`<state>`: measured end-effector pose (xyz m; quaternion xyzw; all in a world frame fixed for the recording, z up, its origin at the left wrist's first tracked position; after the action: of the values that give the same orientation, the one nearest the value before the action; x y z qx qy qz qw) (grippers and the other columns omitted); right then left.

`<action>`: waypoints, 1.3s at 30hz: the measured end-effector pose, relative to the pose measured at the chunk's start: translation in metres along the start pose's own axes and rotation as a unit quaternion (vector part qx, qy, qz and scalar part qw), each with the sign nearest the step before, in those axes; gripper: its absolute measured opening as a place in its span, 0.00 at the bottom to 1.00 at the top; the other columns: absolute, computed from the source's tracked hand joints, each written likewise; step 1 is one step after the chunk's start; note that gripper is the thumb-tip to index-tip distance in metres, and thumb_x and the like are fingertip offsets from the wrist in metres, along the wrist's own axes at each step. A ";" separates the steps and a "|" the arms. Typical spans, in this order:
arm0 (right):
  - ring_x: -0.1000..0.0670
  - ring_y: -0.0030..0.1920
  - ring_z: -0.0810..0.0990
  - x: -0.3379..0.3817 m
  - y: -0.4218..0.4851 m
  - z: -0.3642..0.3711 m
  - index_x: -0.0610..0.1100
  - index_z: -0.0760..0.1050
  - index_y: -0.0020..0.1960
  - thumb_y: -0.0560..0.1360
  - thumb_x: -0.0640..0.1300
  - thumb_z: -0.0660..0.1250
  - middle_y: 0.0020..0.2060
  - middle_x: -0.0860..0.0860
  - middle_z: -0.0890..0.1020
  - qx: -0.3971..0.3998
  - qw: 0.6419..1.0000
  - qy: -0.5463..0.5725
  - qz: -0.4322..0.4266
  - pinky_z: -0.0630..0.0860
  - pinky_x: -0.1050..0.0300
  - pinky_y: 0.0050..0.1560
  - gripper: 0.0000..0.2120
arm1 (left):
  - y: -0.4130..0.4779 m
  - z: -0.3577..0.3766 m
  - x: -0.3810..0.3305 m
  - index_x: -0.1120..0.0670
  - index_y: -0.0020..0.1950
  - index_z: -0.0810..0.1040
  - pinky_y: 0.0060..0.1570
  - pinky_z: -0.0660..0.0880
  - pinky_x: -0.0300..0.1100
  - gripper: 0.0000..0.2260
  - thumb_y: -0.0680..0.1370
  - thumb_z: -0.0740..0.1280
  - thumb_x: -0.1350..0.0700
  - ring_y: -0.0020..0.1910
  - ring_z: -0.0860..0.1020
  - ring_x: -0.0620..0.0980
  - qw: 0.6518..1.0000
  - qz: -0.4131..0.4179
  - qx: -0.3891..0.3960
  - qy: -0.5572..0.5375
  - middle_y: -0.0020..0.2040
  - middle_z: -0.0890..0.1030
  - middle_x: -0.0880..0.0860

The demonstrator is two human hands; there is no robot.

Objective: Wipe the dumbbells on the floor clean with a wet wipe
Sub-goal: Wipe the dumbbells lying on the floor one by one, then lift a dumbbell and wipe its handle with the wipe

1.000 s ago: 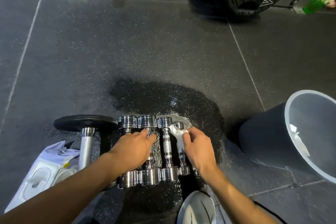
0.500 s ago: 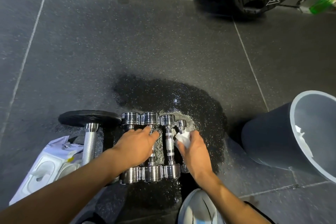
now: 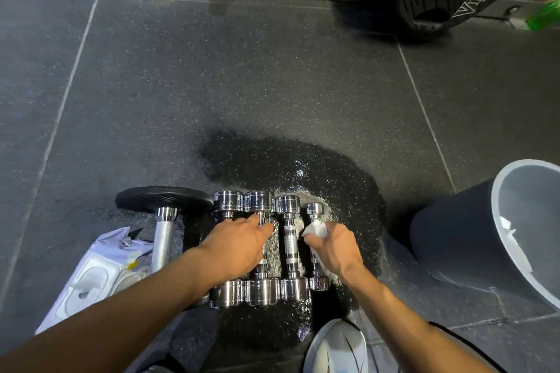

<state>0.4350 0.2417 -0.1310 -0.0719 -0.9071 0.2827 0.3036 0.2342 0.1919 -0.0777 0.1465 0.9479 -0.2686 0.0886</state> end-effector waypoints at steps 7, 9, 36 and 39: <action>0.49 0.33 0.71 0.049 -0.025 -0.061 0.30 0.77 0.49 0.77 0.59 0.69 0.33 0.47 0.75 0.036 0.954 0.298 -0.021 0.62 0.57 0.42 0.29 | -0.033 -0.067 -0.003 0.49 0.63 0.73 0.51 0.74 0.44 0.10 0.83 0.60 0.48 0.51 0.75 0.48 0.996 -0.003 0.013 -0.084 0.57 0.74 0.49; 0.43 0.38 0.78 0.085 -0.040 -0.092 0.28 0.78 0.54 0.79 0.55 0.70 0.38 0.39 0.81 0.056 0.933 0.353 -0.039 0.81 0.42 0.44 0.27 | -0.047 -0.114 -0.002 0.48 0.60 0.75 0.55 0.77 0.48 0.09 0.82 0.61 0.48 0.51 0.77 0.48 0.995 -0.011 -0.006 -0.095 0.55 0.76 0.47; 0.47 0.38 0.81 0.349 -0.462 -0.332 0.39 0.72 0.47 0.83 0.43 0.64 0.37 0.43 0.79 0.108 0.709 0.511 -0.474 0.80 0.49 0.47 0.09 | -0.342 -0.403 -0.213 0.40 0.66 0.80 0.61 0.77 0.58 0.26 0.79 0.55 0.28 0.61 0.83 0.55 0.643 0.145 -0.313 -0.684 0.60 0.85 0.51; 0.44 0.38 0.78 0.354 -0.448 -0.305 0.41 0.72 0.50 0.82 0.44 0.68 0.38 0.41 0.76 0.142 0.717 0.512 -0.451 0.77 0.47 0.47 0.08 | -0.338 -0.379 -0.192 0.46 0.58 0.86 0.37 0.78 0.47 0.31 0.76 0.55 0.26 0.45 0.86 0.53 0.586 0.087 -0.364 -0.718 0.50 0.87 0.54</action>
<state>0.3486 0.1200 0.4995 0.2554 -0.4875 0.1578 0.8199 0.2714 0.0761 0.4513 -0.0571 0.5773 0.0904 0.8095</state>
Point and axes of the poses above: each hand's wrist, its own y-axis towards the middle knuckle, its own z-axis out of the palm, x = y × z, the point moved 7 cm from there along y, towards the middle knuckle
